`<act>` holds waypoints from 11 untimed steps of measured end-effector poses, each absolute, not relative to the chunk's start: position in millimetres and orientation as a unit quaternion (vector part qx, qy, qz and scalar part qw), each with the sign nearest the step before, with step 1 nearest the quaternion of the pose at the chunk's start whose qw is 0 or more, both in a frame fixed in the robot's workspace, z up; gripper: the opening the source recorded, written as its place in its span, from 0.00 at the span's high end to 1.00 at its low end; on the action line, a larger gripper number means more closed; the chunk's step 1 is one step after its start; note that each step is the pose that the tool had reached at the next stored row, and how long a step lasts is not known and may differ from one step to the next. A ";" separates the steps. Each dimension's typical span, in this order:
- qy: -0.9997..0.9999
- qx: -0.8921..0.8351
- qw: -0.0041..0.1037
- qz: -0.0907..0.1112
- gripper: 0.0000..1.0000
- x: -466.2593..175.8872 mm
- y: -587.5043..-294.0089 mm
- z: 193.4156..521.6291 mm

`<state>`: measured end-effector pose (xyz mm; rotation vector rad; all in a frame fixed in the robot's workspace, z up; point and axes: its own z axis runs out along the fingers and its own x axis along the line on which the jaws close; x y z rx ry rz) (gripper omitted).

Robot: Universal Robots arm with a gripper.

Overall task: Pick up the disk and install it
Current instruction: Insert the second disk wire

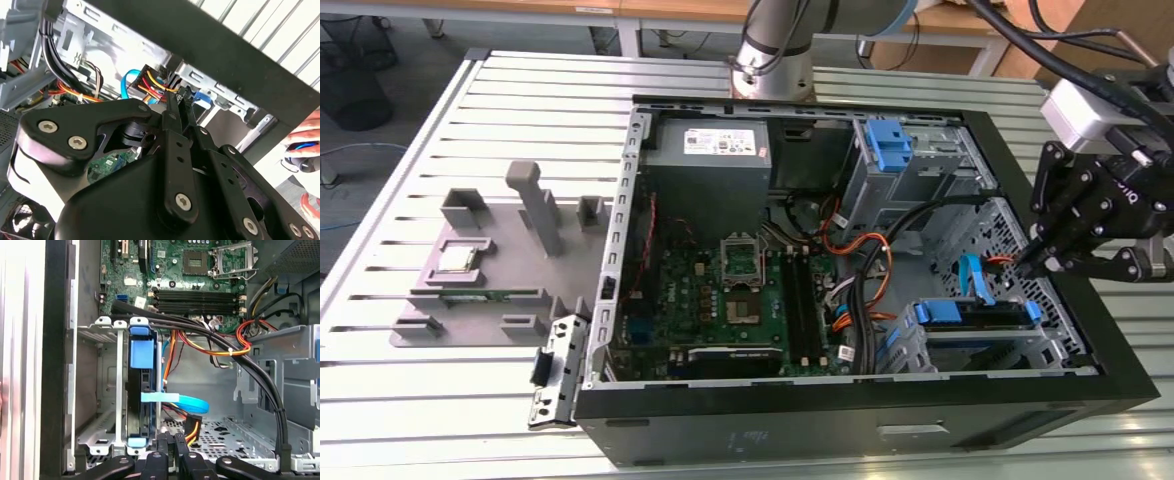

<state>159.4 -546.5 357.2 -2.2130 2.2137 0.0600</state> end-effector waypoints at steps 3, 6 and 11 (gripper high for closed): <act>0.707 -0.707 0.005 0.019 0.82 154.9 -548.3 356.9; 0.707 -0.707 0.005 0.019 0.82 151.1 -550.0 356.6; 0.707 -0.707 0.005 0.019 0.82 149.1 -550.6 356.4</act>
